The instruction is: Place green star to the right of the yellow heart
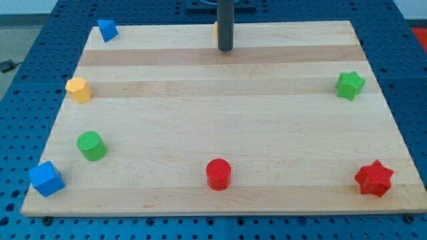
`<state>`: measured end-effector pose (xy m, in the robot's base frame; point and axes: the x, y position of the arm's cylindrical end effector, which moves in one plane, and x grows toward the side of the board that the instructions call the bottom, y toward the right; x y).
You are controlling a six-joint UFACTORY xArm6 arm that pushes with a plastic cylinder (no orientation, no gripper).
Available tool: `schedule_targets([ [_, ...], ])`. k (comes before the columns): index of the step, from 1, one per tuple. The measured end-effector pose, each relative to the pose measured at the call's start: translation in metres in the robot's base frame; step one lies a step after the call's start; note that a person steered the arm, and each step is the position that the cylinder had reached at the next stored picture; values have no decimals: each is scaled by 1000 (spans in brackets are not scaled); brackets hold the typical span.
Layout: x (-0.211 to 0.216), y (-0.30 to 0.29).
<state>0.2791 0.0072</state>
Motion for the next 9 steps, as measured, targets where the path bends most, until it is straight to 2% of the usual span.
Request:
schedule_targets([
  [1,39,3],
  [3,133,74],
  [4,163,81],
  [5,200,118],
  [6,213,169],
  [8,182,257],
  [9,157,254],
])
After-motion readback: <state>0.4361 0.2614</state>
